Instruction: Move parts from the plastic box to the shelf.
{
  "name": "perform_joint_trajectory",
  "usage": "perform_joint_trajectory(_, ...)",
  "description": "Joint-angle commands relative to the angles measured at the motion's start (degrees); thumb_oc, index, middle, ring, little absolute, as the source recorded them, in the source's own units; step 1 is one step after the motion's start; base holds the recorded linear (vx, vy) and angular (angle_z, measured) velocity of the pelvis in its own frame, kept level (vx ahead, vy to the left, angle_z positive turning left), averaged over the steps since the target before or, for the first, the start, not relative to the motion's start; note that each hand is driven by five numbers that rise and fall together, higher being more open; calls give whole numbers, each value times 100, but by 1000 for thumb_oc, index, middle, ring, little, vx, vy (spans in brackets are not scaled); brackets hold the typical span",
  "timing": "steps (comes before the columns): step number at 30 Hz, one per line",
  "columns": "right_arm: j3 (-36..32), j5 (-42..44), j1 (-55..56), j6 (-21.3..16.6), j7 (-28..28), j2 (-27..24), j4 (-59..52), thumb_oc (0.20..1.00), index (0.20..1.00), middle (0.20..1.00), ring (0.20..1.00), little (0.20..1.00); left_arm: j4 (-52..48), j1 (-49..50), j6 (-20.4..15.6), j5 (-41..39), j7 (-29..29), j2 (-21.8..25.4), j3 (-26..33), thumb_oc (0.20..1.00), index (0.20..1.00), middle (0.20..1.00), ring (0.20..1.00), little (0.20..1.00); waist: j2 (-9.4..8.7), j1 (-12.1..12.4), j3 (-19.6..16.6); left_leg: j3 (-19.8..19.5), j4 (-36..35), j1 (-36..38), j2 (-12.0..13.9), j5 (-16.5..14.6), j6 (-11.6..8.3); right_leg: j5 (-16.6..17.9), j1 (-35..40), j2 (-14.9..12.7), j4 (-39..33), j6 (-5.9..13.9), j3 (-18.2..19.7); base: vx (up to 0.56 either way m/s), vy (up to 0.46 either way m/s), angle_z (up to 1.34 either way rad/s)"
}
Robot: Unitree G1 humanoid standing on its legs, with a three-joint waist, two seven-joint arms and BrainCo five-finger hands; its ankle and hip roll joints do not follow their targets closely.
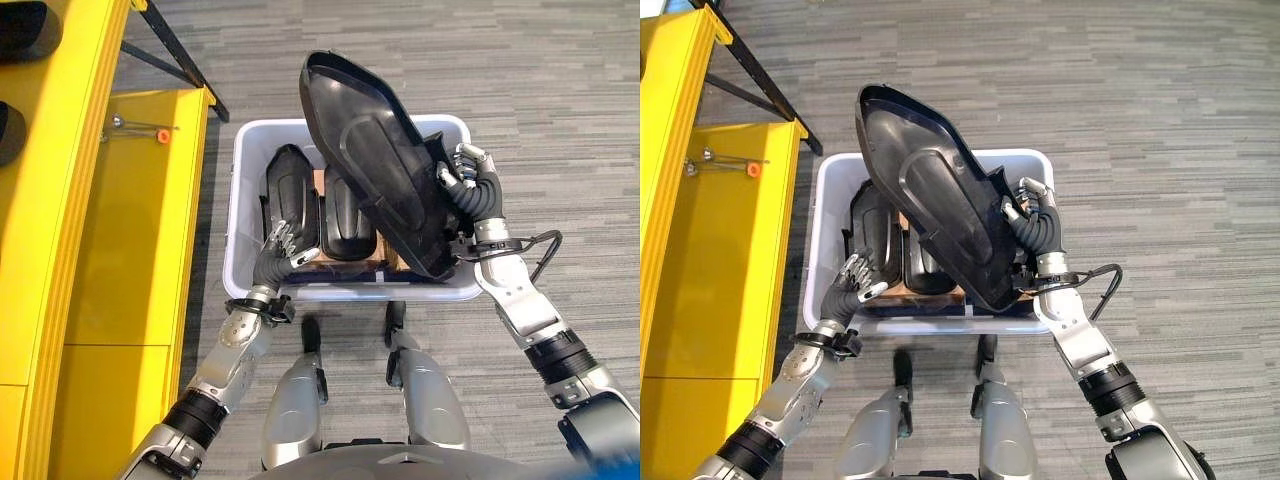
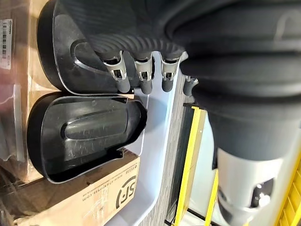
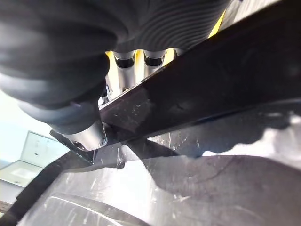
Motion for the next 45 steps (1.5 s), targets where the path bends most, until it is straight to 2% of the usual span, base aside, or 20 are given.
perform_joint_trajectory(1, -188, 101, 264, -562, 106, 8, -692, 200, 200, 200, 200, 200, -244, 382, -162, 338, -94, 131, 75, 1000, 1000, 1000, 1000, 1000, 55, 44, -686, -210, 42, -55, 855, 348, -433, -1084, 174, -412, 1211, 624, -9, 38, -93, -1)
perform_joint_trajectory(6, -97, 163, 146, -559, 189, 76, -689, 200, 200, 200, 200, 200, -238, 588, -132, 312, -109, 66, 218, 1000, 1000, 1000, 1000, 1000, 105, 79, -828, -158, 27, 258, 1095, 428, -434, -1360, 305, -151, 1454, 497, 8, 35, -138, -6)
perform_joint_trajectory(9, 41, 305, -38, -605, 259, 174, -648, 200, 200, 200, 200, 200, -233, 709, -126, 276, -73, 17, 316, 1000, 1000, 1000, 1000, 1000, 127, 163, -936, -172, 15, 413, 1296, 663, -452, -1537, 392, 61, 1575, 377, -27, 9, -215, -15)
perform_joint_trajectory(10, 164, 314, -210, -615, 286, 223, -620, 200, 200, 200, 200, 200, -291, 764, -138, 349, -42, 24, 367, 1000, 1000, 1000, 1000, 1000, 135, 282, -945, -340, -31, 454, 1386, 999, -472, -1617, 426, 200, 1658, 281, -92, -20, -145, -18)
perform_joint_trajectory(11, 170, 314, -218, -619, 284, 227, -612, 200, 200, 200, 200, 200, -297, 767, -134, 352, -40, 25, 373, 1000, 1000, 1000, 1000, 1000, 137, 271, -941, -347, -47, 461, 1391, 1011, -477, -1618, 432, 205, 1655, 276, -101, -28, -199, -16)
perform_joint_trajectory(13, 221, 344, -266, -616, 318, 266, -515, 200, 200, 200, 200, 200, -310, 857, -129, 347, -72, -39, 375, 1000, 1000, 1000, 1000, 1000, 130, 338, -1019, -385, -157, 398, 1446, 1342, -536, -1642, 522, 303, 1488, 198, -188, -38, -161, 4)
perform_joint_trajectory(14, 210, 345, -292, -626, 262, 256, -498, 200, 200, 200, 200, 200, -202, 792, -97, 310, -79, -104, 298, 1000, 1000, 1000, 1000, 1000, 138, 358, -1062, -304, -242, 259, 1491, 1809, -580, -1618, 589, 309, 1274, 143, -371, -51, -143, 9)
perform_joint_trajectory(15, 209, 344, -293, -627, 261, 255, -496, 200, 200, 200, 200, 200, -199, 789, -98, 310, -79, -105, 296, 1000, 1000, 1000, 1000, 1000, 142, 344, -1065, -322, -258, 252, 1491, 1826, -582, -1613, 594, 311, 1261, 141, -389, -51, -131, 23)
perform_joint_trajectory(16, 154, 319, -265, -620, 212, 198, -546, 200, 200, 200, 200, 200, -143, 730, -68, 330, -88, -132, 247, 1000, 1000, 1000, 1000, 1000, 101, 321, -1077, -118, -291, 145, 1460, 1937, -546, -1612, 678, 251, 1130, 105, -557, -24, -94, 51)
perform_joint_trajectory(17, 129, 276, -262, -602, 179, 153, -569, 200, 200, 200, 200, 200, -112, 711, -55, 350, -99, -140, 228, 1000, 1000, 1000, 1000, 1000, 71, 312, -1086, -24, -241, 90, 1420, 1916, -521, -1583, 718, 213, 1060, 89, -652, -40, -146, 91)
perform_joint_trajectory(19, 98, 209, -228, -563, 176, 76, -635, 200, 200, 200, 200, 200, -93, 722, -56, 348, -116, -186, 233, 1000, 1000, 1000, 1000, 1000, 0, 325, -1111, 30, 6, 169, 1311, 1565, -461, -1518, 805, 128, 924, 94, -757, -29, -110, 87)
perform_joint_trajectory(20, 29, 183, -152, -562, 170, 46, -664, 200, 200, 200, 200, 200, -83, 727, -65, 358, -112, -235, 238, 1000, 1000, 1000, 1000, 1000, -30, 327, -1161, 30, 328, 334, 1227, 1253, -392, -1454, 900, 55, 783, 76, -888, -20, -41, 55)
perform_joint_trajectory(22, -40, 183, -60, -561, 152, 36, -666, 200, 200, 200, 200, 200, -95, 720, -48, 381, -108, -256, 233, 1000, 1000, 1000, 1000, 1000, -28, 278, -1209, 106, 382, 447, 1223, 1145, -373, -1438, 951, 8, 725, 86, -1021, -10, 3, 61)
perform_joint_trajectory(25, -178, 198, 183, -545, 116, 56, -625, 200, 200, 200, 200, 200, -62, 669, -30, 437, -137, -290, 217, 1000, 1000, 1000, 1000, 1000, 46, 124, -1393, 377, 203, 791, 1189, 908, -378, -1395, 1014, -123, 650, 137, -1401, 18, 70, 90)
perform_joint_trajectory(28, -336, 282, 380, -537, 120, 25, -691, 200, 200, 200, 200, 200, -40, 650, -22, 469, -150, -354, 225, 1000, 1000, 1000, 1000, 1000, 145, 16, -1520, 701, -207, 864, 1122, 623, -421, -1368, 1140, -312, 690, 308, -1598, 51, 150, 77)
perform_joint_trajectory(30, -414, 290, 522, -488, 120, 54, -687, 200, 200, 200, 200, 200, -45, 708, -10, 460, -157, -371, 235, 1000, 1000, 1000, 1000, 1000, 190, 33, -1585, 765, -373, 956, 1032, 401, -391, -1267, 1221, -478, 634, 395, -1720, 42, 214, 60)
perform_joint_trajectory(33, -557, 256, 658, -455, 122, 64, -699, 200, 200, 200, 200, 200, -48, 715, -5, 494, -171, -336, 317, 1000, 1000, 1000, 1000, 1000, 153, 56, -1594, 882, -436, 956, 896, 324, -350, -1085, 1343, -728, 592, 515, -1906, 25, 177, 23)
perform_joint_trajectory(37, -607, 207, 759, -380, 208, 98, -719, 200, 200, 200, 200, 200, -129, 858, 0, 553, -193, -271, 456, 1000, 1000, 1000, 1000, 1000, 79, 172, -1619, 876, -449, 937, 628, 116, -211, -762, 1447, -977, 400, 727, -2021, 26, 179, 27)
perform_joint_trajectory(41, -632, 149, 803, -330, 251, 163, -682, 200, 200, 200, 200, 200, -215, 939, 14, 629, -206, -216, 557, 1000, 1000, 1000, 1000, 1000, 1, 251, -1644, 789, -467, 854, 441, 34, -110, -609, 1513, -1137, 310, 837, -2138, 20, 196, 18)
perform_joint_trajectory(45, -557, 82, 693, -216, 278, 280, -573, 200, 200, 200, 200, 200, -341, 961, -4, 709, -173, -151, 730, 1000, 1000, 1000, 1000, 1000, -177, 459, -1571, 485, -217, 587, -7, -253, 102, -272, 1678, -1515, 241, 1067, -2353, 19, 239, 40)
